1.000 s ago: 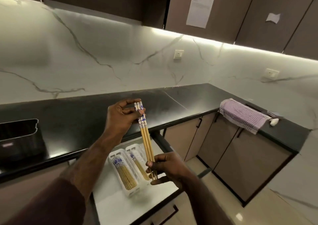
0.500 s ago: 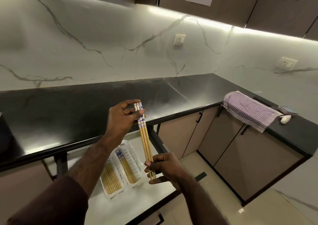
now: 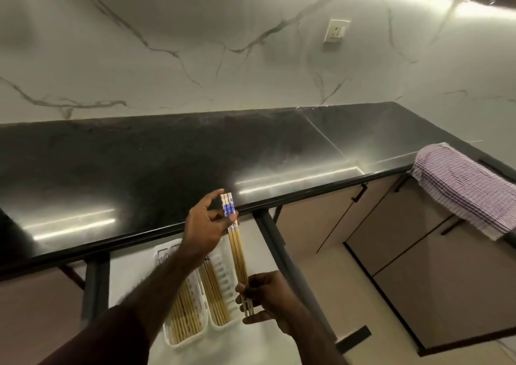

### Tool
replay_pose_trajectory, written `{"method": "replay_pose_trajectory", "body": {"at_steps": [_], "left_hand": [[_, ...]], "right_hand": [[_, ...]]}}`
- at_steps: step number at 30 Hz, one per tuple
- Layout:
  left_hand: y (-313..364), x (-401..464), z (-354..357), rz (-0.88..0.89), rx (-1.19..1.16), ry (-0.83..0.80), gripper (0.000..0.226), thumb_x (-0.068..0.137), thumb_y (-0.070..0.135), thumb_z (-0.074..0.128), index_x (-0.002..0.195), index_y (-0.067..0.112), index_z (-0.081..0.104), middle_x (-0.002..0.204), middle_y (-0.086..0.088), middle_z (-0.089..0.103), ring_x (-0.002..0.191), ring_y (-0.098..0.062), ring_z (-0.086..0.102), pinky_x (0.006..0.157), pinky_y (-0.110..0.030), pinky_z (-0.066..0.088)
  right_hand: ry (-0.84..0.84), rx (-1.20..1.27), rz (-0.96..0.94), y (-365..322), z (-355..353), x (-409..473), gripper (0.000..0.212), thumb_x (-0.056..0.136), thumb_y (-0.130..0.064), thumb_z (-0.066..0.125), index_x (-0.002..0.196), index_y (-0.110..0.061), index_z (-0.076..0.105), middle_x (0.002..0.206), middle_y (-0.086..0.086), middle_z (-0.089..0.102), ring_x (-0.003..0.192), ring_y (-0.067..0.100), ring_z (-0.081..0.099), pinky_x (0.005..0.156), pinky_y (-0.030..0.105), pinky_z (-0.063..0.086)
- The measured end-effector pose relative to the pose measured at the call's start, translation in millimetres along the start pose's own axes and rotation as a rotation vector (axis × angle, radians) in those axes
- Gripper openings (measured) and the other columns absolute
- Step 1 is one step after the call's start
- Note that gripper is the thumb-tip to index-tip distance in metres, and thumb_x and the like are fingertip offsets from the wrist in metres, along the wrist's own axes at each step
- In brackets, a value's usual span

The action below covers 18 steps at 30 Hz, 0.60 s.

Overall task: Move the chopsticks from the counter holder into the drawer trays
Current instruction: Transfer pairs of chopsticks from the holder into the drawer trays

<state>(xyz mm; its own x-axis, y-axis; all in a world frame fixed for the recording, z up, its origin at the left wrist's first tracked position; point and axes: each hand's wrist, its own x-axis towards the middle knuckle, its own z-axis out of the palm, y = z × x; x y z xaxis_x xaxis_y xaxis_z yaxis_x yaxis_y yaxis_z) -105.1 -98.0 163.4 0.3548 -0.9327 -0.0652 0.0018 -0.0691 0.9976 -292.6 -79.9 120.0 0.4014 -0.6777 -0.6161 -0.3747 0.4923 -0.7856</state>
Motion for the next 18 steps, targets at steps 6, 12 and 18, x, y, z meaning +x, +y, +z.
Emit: {"method": "replay_pose_trajectory", "body": {"at_steps": [6, 12, 18], "left_hand": [[-65.8, 8.6, -3.7, -0.154, 0.043, 0.035, 0.051, 0.084, 0.006, 0.070, 0.125, 0.024, 0.048, 0.103, -0.008, 0.069, 0.086, -0.015, 0.073, 0.064, -0.026, 0.059], [-121.7, 10.9, -0.3, -0.397, 0.043, -0.026, 0.035, 0.082, -0.001, 0.068, 0.114, 0.008, 0.058, 0.096, -0.013, 0.072, 0.084, -0.020, 0.074, 0.065, -0.030, 0.060], [-151.4, 18.8, 5.1, -0.533, 0.009, 0.001, 0.033, 0.081, -0.007, 0.068, 0.111, 0.004, 0.060, 0.092, -0.013, 0.074, 0.080, -0.021, 0.074, 0.063, -0.029, 0.059]], "right_hand": [[-0.048, -0.093, 0.159, 18.8, -1.7, 48.3, 0.021, 0.088, -0.023, 0.072, 0.102, -0.007, 0.073, 0.084, 0.007, 0.076, 0.074, 0.018, 0.073, 0.070, 0.040, 0.062], [-0.051, -0.175, 0.257, 38.6, -4.2, 79.0, 0.019, 0.089, -0.022, 0.070, 0.099, -0.006, 0.074, 0.075, 0.004, 0.075, 0.061, 0.015, 0.070, 0.059, 0.029, 0.056], [-0.013, -0.250, 0.306, 43.3, -1.1, 108.4, 0.018, 0.089, -0.017, 0.069, 0.098, -0.002, 0.074, 0.079, 0.010, 0.073, 0.063, 0.020, 0.068, 0.063, 0.034, 0.060]]}}
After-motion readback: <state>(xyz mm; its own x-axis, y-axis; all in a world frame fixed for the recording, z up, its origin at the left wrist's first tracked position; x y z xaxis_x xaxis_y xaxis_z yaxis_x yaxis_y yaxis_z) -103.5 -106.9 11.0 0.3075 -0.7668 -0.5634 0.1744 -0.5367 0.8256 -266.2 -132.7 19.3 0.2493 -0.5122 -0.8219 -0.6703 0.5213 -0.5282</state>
